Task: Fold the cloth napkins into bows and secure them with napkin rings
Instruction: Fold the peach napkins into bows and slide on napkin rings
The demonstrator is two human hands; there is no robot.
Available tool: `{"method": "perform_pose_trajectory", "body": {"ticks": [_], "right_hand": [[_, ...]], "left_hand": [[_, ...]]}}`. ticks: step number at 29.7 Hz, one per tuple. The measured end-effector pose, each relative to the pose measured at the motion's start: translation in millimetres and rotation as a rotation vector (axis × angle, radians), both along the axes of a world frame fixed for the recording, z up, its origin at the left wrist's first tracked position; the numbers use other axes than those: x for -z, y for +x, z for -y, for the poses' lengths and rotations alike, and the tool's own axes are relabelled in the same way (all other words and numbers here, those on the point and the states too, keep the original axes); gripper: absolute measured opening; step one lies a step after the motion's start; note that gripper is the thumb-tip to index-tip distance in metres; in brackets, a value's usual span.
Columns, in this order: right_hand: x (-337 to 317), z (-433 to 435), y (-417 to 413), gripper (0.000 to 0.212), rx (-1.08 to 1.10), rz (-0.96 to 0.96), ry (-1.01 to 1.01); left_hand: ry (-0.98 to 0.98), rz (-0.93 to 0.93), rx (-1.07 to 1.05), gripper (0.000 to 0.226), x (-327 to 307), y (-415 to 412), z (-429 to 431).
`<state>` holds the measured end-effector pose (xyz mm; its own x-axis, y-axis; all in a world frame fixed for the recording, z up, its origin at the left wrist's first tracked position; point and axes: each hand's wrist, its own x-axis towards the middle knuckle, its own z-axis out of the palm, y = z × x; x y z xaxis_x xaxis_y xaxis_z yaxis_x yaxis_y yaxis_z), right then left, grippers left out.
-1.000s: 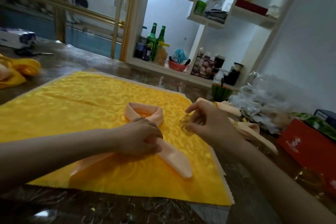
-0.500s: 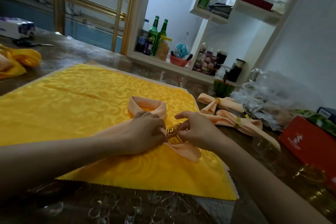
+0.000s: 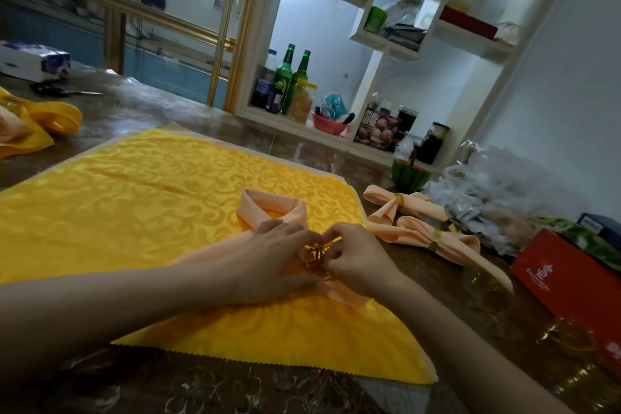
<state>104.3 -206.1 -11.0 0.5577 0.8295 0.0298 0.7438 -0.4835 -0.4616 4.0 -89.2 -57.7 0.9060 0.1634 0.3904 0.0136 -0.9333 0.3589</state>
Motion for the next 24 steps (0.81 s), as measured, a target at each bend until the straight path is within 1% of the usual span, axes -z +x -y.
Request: {"method": "perform_pose_trajectory", "body": {"ticks": [2,5,7,10,14,17,20,21,24], "right_hand": [[2.8,2.3,-1.9,0.033,0.028,-0.002,0.054],[7.4,4.6,-6.9,0.038,0.014,0.024,0.142],[8.1,6.2,-9.6,0.042,0.025,0.001,0.194],[8.5,7.1,-13.0,0.041,0.052,-0.022,0.267],[9.9,8.3,-19.7,0.040,0.043,-0.060,0.334],[6.7,8.2,-22.8,0.036,0.108,-0.192,0.337],[-6.2,9.4,-16.6,0.032,0.229,-0.469,0.290],[-10.9,9.5,-12.2,0.029,0.262,-0.530,0.260],[-22.2,10.2,2.2,0.023,0.297,-0.574,0.222]], "left_hand": [[-0.019,0.030,0.004,0.057,-1.0,-0.3,-0.7],[-0.030,0.037,0.018,0.053,0.4,-1.1,-3.4],[-0.031,0.060,0.019,0.053,0.8,-1.0,-3.9],[-0.039,0.089,0.028,0.057,0.8,-1.1,-3.6],[0.023,0.172,0.096,0.063,-2.1,-4.4,-0.8],[0.018,0.174,0.076,0.061,2.2,-4.0,-3.7],[0.038,0.191,0.091,0.059,2.2,-2.9,-2.6],[0.036,0.204,0.096,0.056,3.0,-2.1,-2.9],[-0.030,0.202,0.037,0.052,4.7,-0.8,-5.3]]}}
